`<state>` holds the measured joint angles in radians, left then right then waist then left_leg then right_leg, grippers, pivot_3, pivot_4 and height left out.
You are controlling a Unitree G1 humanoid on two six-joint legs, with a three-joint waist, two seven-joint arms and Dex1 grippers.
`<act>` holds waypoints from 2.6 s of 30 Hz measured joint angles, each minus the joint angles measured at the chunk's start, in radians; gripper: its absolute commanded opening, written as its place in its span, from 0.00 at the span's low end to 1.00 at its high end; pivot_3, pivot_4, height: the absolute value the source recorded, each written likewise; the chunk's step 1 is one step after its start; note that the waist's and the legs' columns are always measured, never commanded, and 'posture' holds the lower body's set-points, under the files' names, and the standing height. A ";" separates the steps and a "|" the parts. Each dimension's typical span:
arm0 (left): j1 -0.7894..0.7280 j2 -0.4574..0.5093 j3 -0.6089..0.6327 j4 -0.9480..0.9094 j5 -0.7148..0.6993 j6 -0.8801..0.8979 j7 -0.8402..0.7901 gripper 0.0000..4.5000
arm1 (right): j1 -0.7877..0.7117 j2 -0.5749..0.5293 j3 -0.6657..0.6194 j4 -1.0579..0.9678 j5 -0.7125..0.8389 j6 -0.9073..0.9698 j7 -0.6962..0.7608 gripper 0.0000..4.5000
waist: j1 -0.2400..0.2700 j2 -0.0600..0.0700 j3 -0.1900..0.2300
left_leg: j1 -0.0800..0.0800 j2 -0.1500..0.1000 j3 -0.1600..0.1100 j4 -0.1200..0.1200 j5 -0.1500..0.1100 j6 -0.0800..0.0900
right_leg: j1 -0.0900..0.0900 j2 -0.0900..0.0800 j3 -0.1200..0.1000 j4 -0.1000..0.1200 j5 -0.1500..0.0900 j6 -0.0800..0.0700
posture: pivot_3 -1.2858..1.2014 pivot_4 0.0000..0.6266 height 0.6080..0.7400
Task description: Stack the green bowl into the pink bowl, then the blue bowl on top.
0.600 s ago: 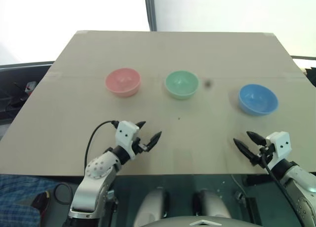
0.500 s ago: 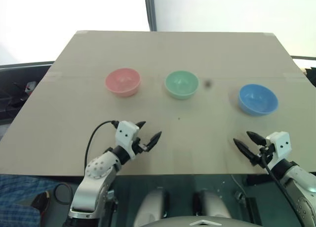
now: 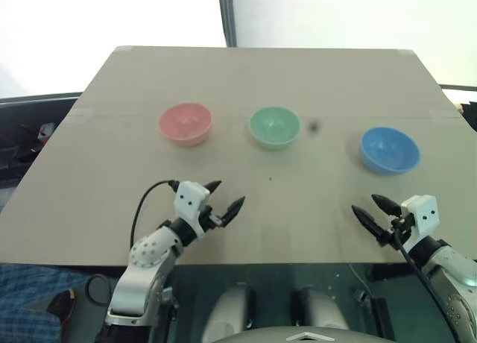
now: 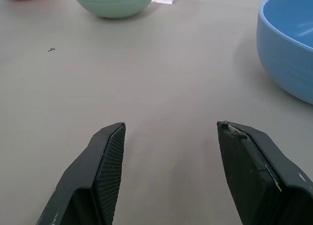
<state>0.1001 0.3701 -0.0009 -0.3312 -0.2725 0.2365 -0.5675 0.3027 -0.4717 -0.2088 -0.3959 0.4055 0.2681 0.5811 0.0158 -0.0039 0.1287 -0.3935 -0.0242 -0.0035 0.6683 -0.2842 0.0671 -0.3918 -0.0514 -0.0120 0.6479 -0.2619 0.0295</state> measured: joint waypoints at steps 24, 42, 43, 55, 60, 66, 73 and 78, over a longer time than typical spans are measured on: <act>-0.124 0.018 0.002 0.040 0.095 0.094 0.107 0.91 | 0.010 -0.007 0.007 -0.186 0.156 0.056 0.068 0.70 | 0.001 0.000 0.000 | 0.000 0.000 0.000 0.000 0.000 0.000 | 0.000 0.000 0.000 0.000 0.000 0.000 | 0.52 0.24 1.00; -0.385 0.264 -0.012 0.168 0.384 0.087 0.138 0.91 | -0.093 -0.060 -0.026 -0.340 0.407 0.157 0.008 0.70 | 0.000 -0.002 0.001 | -0.001 0.000 0.000 0.000 0.000 -0.001 | 0.000 0.000 -0.001 0.000 0.000 0.000 | 0.52 0.24 1.00; -0.391 0.269 -0.014 0.180 0.389 0.087 0.132 0.91 | -0.094 -0.060 -0.025 -0.340 0.407 0.157 0.008 0.70 | 0.000 -0.002 0.001 | -0.001 0.000 0.000 0.000 0.001 -0.001 | 0.000 0.000 -0.001 0.000 0.000 0.000 | 0.52 0.24 1.00; -0.616 0.315 -0.100 0.574 0.462 -0.049 0.065 0.91 | -0.107 -0.066 -0.015 -0.339 0.388 0.156 0.000 0.70 | 0.001 -0.002 0.001 | -0.003 -0.001 -0.001 0.000 0.001 -0.002 | -0.002 0.000 -0.001 0.000 0.000 0.001 | 0.52 0.24 1.00; -0.728 0.292 -0.168 0.760 0.495 -0.127 0.023 0.91 | -0.094 -0.066 -0.019 -0.339 0.381 0.153 -0.003 0.70 | 0.000 -0.003 0.001 | -0.004 -0.001 -0.001 0.001 0.002 -0.002 | -0.002 0.000 -0.001 0.000 0.001 0.001 | 0.52 0.24 1.00; -0.850 0.288 -0.236 0.929 0.534 -0.224 -0.077 0.80 | -0.087 -0.065 -0.022 -0.340 0.374 0.150 -0.009 0.70 | 0.001 -0.004 0.000 | -0.004 -0.001 -0.001 0.002 0.001 -0.002 | -0.002 0.001 -0.001 0.003 0.000 0.001 | 0.52 0.24 1.00; -0.884 0.289 -0.267 1.001 0.553 -0.290 -0.168 0.22 | -0.062 -0.064 -0.023 -0.350 0.374 0.144 -0.021 0.70 | -0.001 -0.004 0.000 | -0.003 -0.001 -0.001 0.003 0.001 -0.001 | -0.003 0.001 -0.001 0.005 0.000 0.001 | 0.52 0.24 1.00; -0.897 0.289 -0.268 1.007 0.556 -0.310 -0.185 0.02 | -0.052 -0.064 -0.024 -0.353 0.373 0.142 -0.022 0.70 | -0.001 -0.005 -0.001 | -0.003 -0.001 0.000 0.005 0.000 0.001 | -0.002 0.001 -0.001 0.007 0.000 0.001 | 0.52 0.24 1.00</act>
<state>-0.7967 0.6594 -0.2688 0.6759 0.2840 -0.0736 -0.7521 0.2507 -0.5355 -0.2327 -0.7492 0.7786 0.4096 0.5594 0.0152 -0.0092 0.1282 -0.3964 -0.0257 -0.0040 0.6737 -0.2842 0.0681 -0.3941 -0.0502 -0.0132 0.6551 -0.2615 0.0304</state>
